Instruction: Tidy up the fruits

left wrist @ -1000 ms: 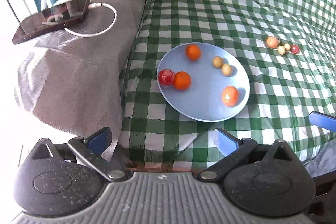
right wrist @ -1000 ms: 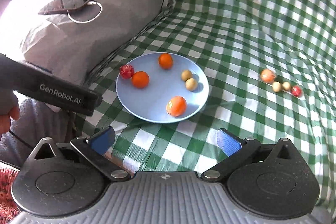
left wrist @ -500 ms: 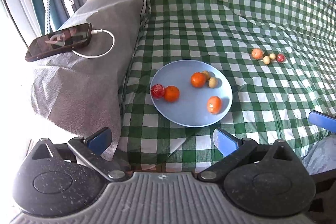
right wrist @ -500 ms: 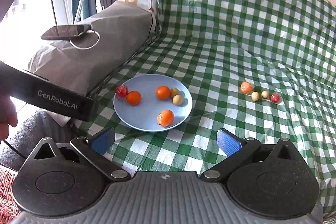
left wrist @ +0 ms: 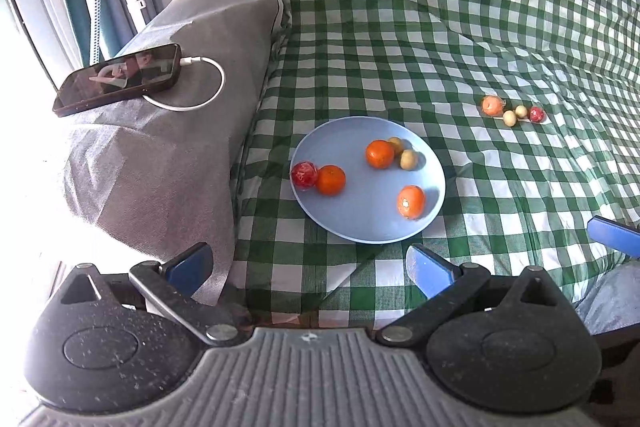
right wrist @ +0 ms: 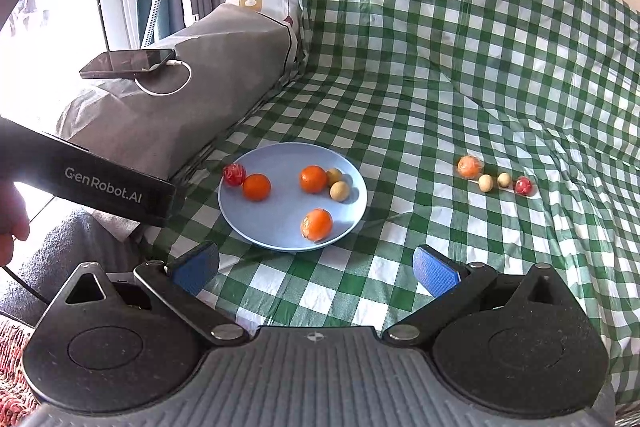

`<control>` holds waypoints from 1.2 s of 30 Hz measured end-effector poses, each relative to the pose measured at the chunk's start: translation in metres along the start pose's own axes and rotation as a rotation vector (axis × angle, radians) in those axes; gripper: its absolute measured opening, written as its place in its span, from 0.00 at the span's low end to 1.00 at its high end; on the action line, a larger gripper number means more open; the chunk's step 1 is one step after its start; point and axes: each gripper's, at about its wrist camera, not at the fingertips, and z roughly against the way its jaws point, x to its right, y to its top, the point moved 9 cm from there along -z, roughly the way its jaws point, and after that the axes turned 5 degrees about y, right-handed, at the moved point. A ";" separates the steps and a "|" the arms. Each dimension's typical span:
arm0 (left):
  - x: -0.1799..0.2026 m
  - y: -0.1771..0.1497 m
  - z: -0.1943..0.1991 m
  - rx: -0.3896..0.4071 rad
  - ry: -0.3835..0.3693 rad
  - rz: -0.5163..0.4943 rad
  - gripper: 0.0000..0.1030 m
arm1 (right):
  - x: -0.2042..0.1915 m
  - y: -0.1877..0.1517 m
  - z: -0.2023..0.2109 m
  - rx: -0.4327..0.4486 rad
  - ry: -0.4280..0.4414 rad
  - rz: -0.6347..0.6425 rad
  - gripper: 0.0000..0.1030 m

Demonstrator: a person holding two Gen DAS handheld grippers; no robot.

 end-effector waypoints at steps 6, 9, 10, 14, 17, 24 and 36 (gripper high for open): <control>0.000 0.000 -0.003 -0.007 -0.002 -0.003 1.00 | 0.003 -0.003 -0.004 -0.013 0.006 0.000 0.99; -0.001 0.000 -0.005 -0.012 0.000 -0.001 1.00 | 0.004 -0.004 -0.006 -0.021 0.008 -0.001 0.99; -0.001 0.000 -0.006 -0.014 0.001 -0.002 1.00 | 0.004 -0.003 -0.007 -0.023 0.008 -0.002 0.99; -0.001 0.001 -0.008 -0.018 0.005 -0.001 1.00 | 0.006 -0.004 -0.009 -0.028 0.012 -0.004 0.99; 0.000 0.002 -0.009 -0.021 0.006 -0.004 1.00 | 0.007 -0.005 -0.012 -0.033 0.014 -0.007 0.99; 0.002 0.004 -0.014 -0.035 0.009 -0.010 1.00 | 0.012 -0.007 -0.017 -0.046 0.018 -0.021 0.99; 0.013 0.011 -0.030 -0.074 0.018 -0.032 1.00 | 0.031 -0.008 -0.032 -0.061 0.018 -0.077 0.99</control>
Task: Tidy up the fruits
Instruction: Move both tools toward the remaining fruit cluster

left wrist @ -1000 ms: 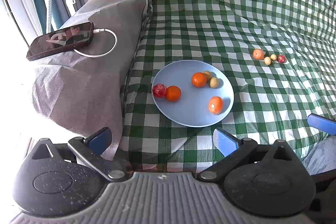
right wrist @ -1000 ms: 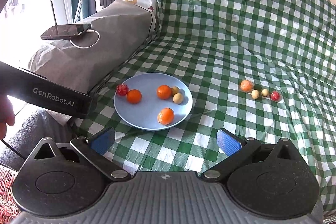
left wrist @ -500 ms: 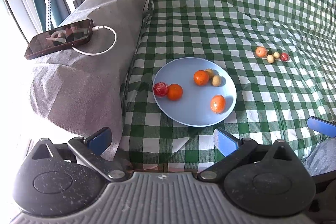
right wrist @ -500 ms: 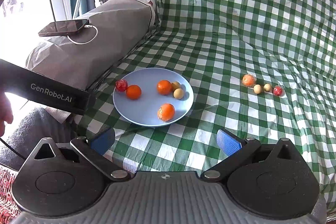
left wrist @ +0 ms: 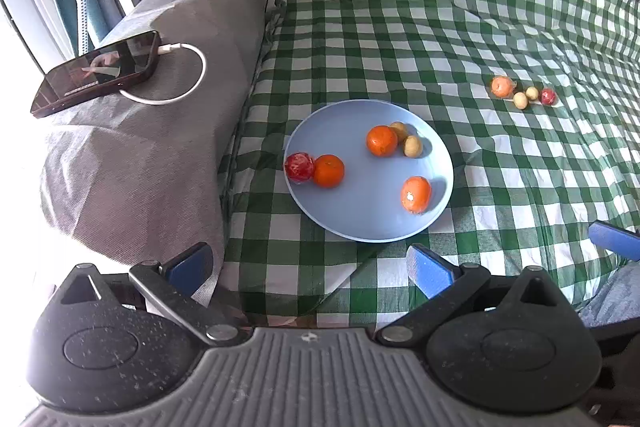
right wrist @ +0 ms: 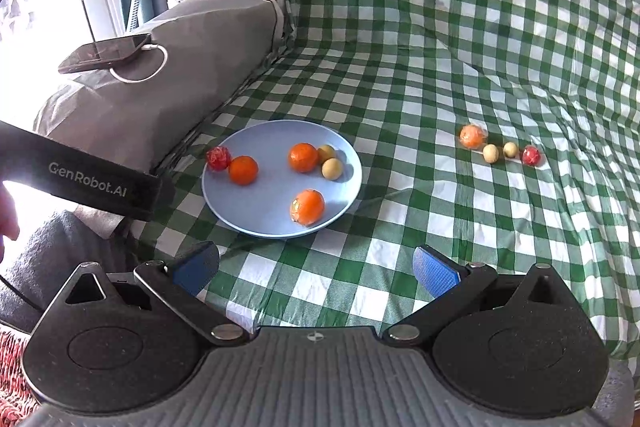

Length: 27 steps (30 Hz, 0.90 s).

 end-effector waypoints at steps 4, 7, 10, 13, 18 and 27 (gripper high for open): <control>0.010 0.008 -0.007 -0.015 -0.001 -0.014 1.00 | 0.021 0.001 -0.005 0.005 -0.032 -0.037 0.99; 0.024 0.017 -0.012 -0.023 -0.014 -0.026 1.00 | 0.048 0.001 -0.008 0.010 -0.071 -0.076 0.99; 0.044 0.030 -0.017 -0.011 -0.025 -0.049 1.00 | 0.080 0.000 -0.009 0.016 -0.121 -0.120 0.99; 0.073 0.043 -0.023 -0.008 -0.058 -0.088 1.00 | 0.117 -0.002 -0.007 0.033 -0.184 -0.152 0.99; 0.134 0.069 -0.042 -0.035 -0.157 -0.107 1.00 | 0.189 -0.009 -0.007 0.064 -0.302 -0.215 0.99; 0.248 0.126 -0.108 -0.061 -0.267 -0.060 1.00 | 0.303 0.005 -0.050 0.136 -0.402 -0.264 0.99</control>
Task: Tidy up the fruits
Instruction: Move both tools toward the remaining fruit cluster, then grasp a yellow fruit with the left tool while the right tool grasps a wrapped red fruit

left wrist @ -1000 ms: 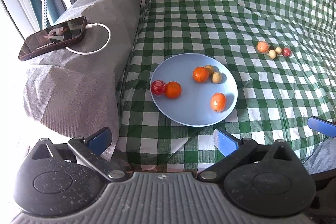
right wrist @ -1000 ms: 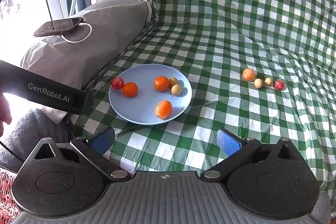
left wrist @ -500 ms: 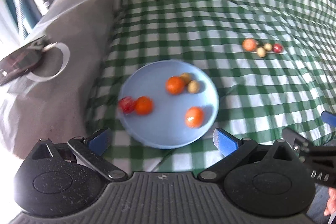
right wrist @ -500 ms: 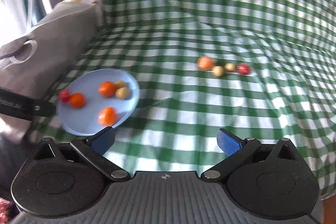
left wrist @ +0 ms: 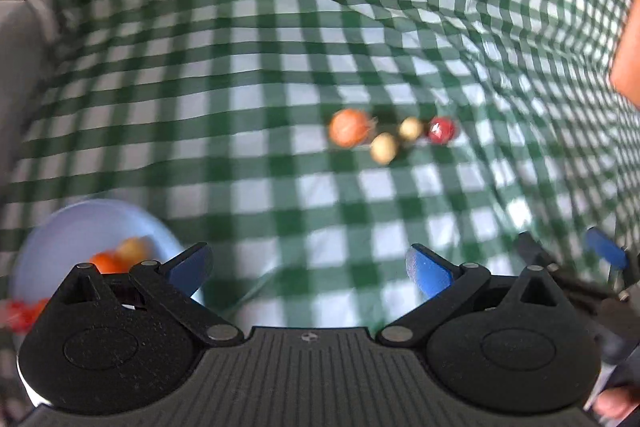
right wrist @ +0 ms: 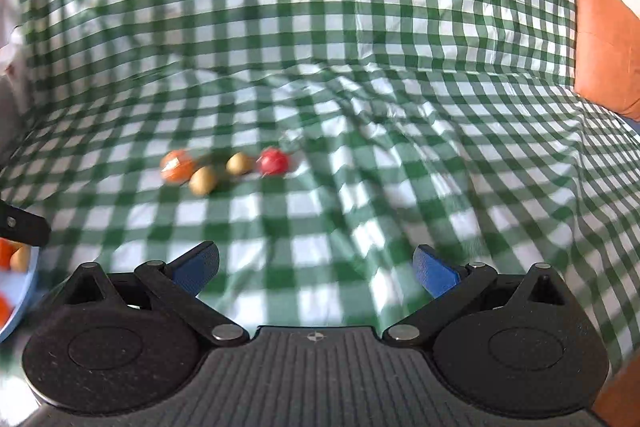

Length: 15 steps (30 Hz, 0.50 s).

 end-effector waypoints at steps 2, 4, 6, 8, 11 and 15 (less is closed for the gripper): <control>0.013 0.015 -0.022 0.003 0.006 0.037 1.00 | 0.004 0.007 -0.026 0.019 0.010 0.030 0.99; 0.023 0.026 -0.044 0.002 0.014 0.073 1.00 | 0.003 0.013 -0.053 0.029 0.029 0.066 0.99; 0.033 0.037 -0.064 -0.003 0.023 0.096 1.00 | 0.002 0.016 -0.082 0.027 0.057 0.098 0.99; 0.040 0.047 -0.082 -0.010 0.036 0.110 1.00 | 0.000 0.019 -0.109 0.013 0.073 0.132 0.99; 0.045 0.058 -0.105 -0.028 0.051 0.132 1.00 | -0.004 0.026 -0.142 0.006 0.095 0.170 0.99; 0.044 0.061 -0.123 -0.059 0.052 0.181 0.99 | -0.004 0.030 -0.172 0.003 0.110 0.188 0.99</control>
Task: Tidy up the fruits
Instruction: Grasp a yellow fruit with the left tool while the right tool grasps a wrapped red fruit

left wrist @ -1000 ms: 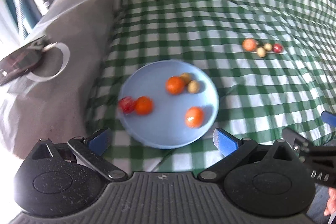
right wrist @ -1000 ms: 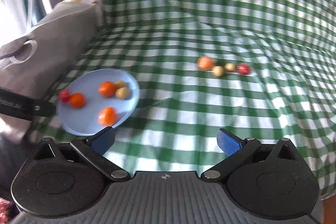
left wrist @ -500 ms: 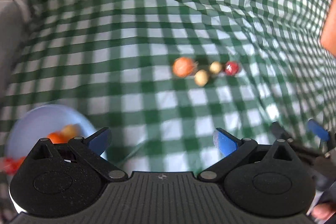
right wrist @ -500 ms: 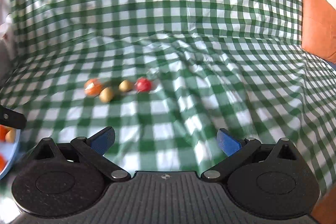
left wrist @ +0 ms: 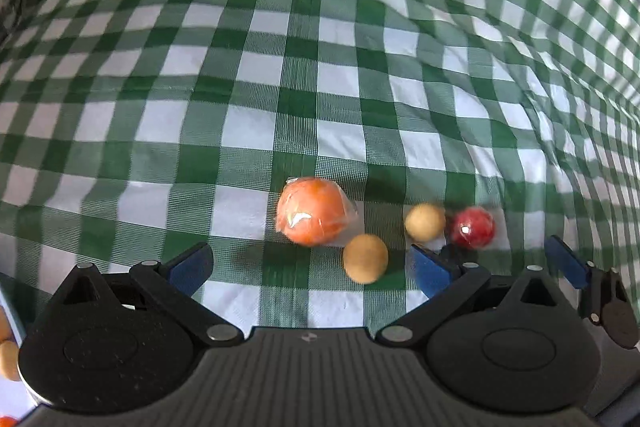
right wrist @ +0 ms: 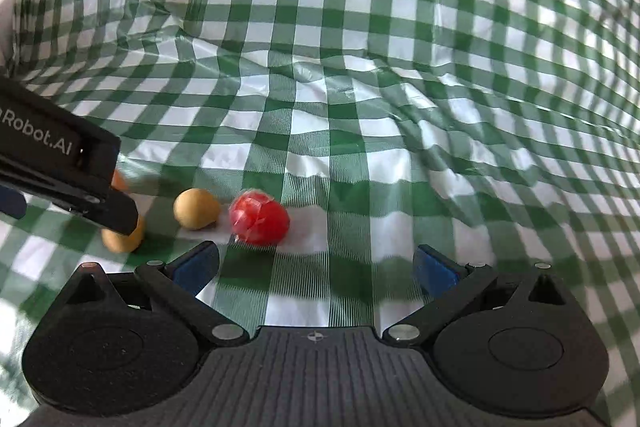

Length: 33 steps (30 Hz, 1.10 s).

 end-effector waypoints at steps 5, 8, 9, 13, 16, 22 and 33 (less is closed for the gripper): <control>0.003 0.000 -0.002 0.016 -0.004 0.026 0.68 | -0.005 0.010 -0.008 0.064 0.089 0.057 0.56; 0.010 -0.002 0.003 0.022 -0.051 -0.003 0.26 | -0.015 0.012 0.002 0.060 0.060 0.124 0.30; 0.011 -0.004 0.008 0.012 -0.065 -0.007 0.26 | -0.013 0.010 0.005 0.056 0.043 0.119 0.30; 0.008 -0.024 0.022 0.027 -0.069 -0.061 0.26 | -0.002 -0.003 0.022 0.024 0.005 0.032 0.30; 0.000 -0.046 0.036 0.019 -0.078 -0.106 0.26 | 0.007 -0.016 0.043 -0.009 -0.022 -0.058 0.30; -0.033 -0.071 0.083 0.068 -0.059 -0.164 0.26 | 0.002 -0.031 0.098 -0.003 -0.041 -0.158 0.30; -0.158 -0.096 0.192 0.140 0.010 -0.090 0.26 | -0.104 -0.026 0.201 0.008 0.137 -0.148 0.31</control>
